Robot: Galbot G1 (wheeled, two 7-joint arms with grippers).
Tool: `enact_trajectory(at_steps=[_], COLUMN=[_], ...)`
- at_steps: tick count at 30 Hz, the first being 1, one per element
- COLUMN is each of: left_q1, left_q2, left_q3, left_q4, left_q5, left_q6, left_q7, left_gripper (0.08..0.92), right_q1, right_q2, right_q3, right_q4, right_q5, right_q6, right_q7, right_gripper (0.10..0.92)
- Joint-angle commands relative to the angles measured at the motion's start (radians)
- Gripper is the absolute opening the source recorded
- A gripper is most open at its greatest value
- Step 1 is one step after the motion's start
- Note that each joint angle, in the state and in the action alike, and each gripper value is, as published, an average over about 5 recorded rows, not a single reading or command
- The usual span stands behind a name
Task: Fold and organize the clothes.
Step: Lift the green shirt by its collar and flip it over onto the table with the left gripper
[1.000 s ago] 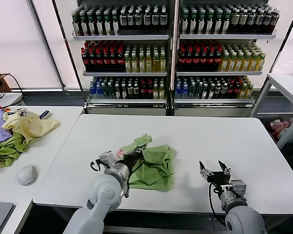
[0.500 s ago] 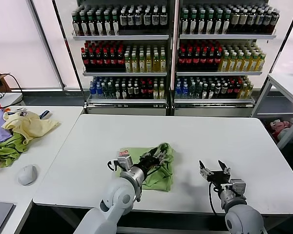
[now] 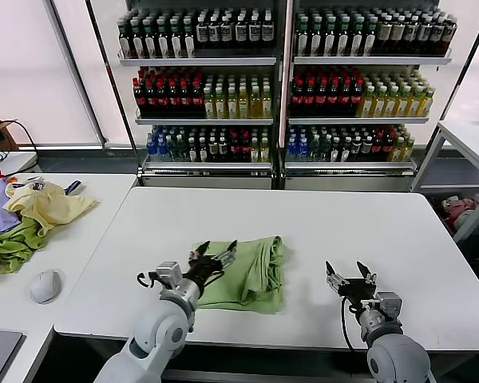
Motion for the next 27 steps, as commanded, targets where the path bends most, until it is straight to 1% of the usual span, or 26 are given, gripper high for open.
enact_trajectory(at_steps=[1,9,12,17,24,27], left_q1=[0.049,0.063,0.06,0.08,0.096,0.09], left_q2=[0.056,0.016,0.006,0.003,0.001,-0.001], left_q3=[-0.05,0.002,0.006,0.013,0.008,-0.008], left_q4=[0.124,0.127,0.133,0.099,0.094,0.091], left_q5=[0.248,0.284,0.284,0.222,0.183,0.144], left_q6=[-0.02,0.006,0.016,0.022,-0.016,-0.045], left_q7=[-0.05,-0.046,-0.048,-0.043,-0.006,-0.016], left_gripper=[0.823,0.821,0.796,0.665,0.466,0.38], right_q1=[-0.002,-0.015,-0.018,-0.021,-0.024,-0.024], right_q2=[0.005,0.01,0.01,0.011,0.014,0.015], right_q3=[0.0,0.004,0.006,0.01,0.012,0.012], right_q4=[0.003,0.014,0.02,0.027,0.031,0.035], right_q5=[-0.004,-0.012,-0.012,-0.012,-0.011,-0.011], right_q6=[-0.001,-0.001,-0.002,-0.002,-0.001,-0.002], right_q7=[0.001,0.001,0.001,0.001,0.002,0.003], right_gripper=[0.823,0.823,0.823,0.823,0.823,0.823])
